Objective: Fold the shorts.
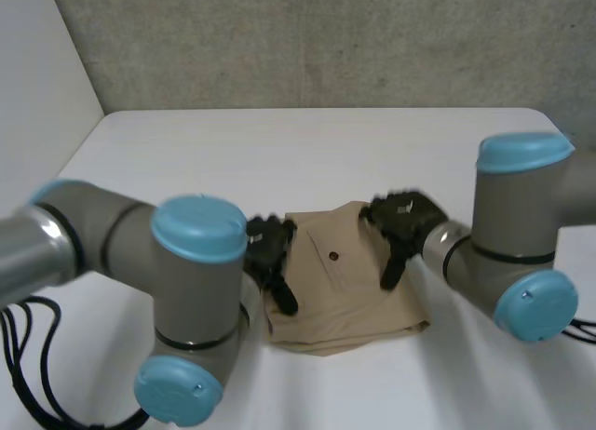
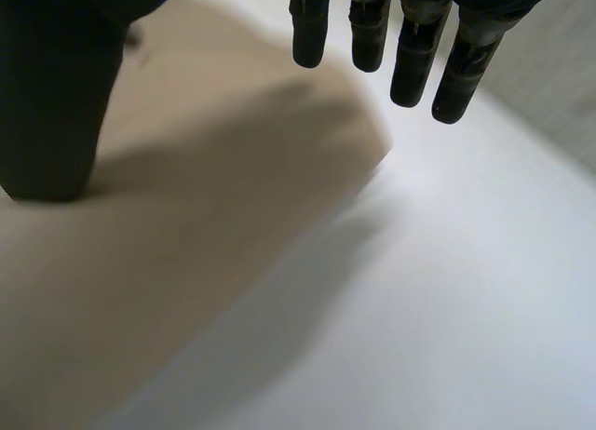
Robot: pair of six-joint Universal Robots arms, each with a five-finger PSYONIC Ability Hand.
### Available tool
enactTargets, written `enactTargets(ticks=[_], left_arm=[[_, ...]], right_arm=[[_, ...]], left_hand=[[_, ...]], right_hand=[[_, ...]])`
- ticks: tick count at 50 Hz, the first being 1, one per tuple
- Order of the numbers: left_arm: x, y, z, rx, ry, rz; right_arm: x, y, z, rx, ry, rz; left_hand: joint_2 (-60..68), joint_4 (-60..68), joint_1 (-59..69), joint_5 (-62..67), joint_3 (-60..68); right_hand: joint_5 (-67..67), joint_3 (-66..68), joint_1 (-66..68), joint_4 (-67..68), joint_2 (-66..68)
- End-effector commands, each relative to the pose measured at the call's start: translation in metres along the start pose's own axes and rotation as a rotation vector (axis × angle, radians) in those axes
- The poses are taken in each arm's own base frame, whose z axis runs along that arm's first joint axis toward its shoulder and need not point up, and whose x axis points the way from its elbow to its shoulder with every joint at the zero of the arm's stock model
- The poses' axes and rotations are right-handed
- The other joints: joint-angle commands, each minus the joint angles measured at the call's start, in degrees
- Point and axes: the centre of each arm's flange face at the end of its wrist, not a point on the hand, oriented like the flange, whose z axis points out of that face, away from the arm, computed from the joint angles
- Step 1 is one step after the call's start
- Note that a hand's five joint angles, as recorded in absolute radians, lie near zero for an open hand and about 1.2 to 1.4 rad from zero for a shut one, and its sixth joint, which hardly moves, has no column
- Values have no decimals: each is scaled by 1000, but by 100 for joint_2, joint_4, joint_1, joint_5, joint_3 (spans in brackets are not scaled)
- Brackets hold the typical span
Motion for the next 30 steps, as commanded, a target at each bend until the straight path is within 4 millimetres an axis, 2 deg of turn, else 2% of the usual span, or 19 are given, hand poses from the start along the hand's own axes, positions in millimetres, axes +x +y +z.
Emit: enactTargets(ticks=[1, 2, 4, 5, 6, 10, 14, 17, 30], left_arm=[[-10, -88, -31, 259, 7, -56], [-18, -108, -38, 317, -2, -69], [-33, -130, -47, 377, -28, -83], [-43, -141, -52, 408, -46, -90], [-65, -159, -60, 456, -89, -101], [-99, -177, -73, 462, -136, -105], [-115, -175, -76, 389, -138, -104], [-120, -174, -77, 359, -140, -105], [-118, -172, -81, 352, -134, -103]], right_arm=[[33, -82, -41, 343, 135, 132], [36, -90, -47, 379, 150, 148], [43, -103, -59, 435, 189, 179], [54, -113, -73, 475, 247, 207], [60, -116, -78, 484, 285, 215], [93, -125, -102, 500, 457, 206], [107, -128, -113, 466, 515, 153], [104, -130, -117, 443, 503, 150], [101, -126, -116, 414, 483, 151]], left_hand=[[-143, -167, -96, -264, -216], [-126, -151, -79, -247, -199], [-93, -117, -46, -213, -165], [-76, -100, -29, -197, -148], [-26, -50, 21, -146, -98], [-8, -33, 39, -129, -81], [-25, -49, 22, -146, -97], [-76, -100, -29, -196, -148], [-148, -172, -100, -268, -220]], right_hand=[[-378, -232, 111, -336, -130], [-378, -232, 111, -336, -130], [-378, -232, 111, -336, -130], [-378, -232, 111, -336, -130], [-378, -232, 111, -336, -130], [-378, -232, 111, -336, -130], [-378, -232, 111, -336, -130], [-378, -232, 111, -336, -130], [-378, -232, 111, -336, -130]])
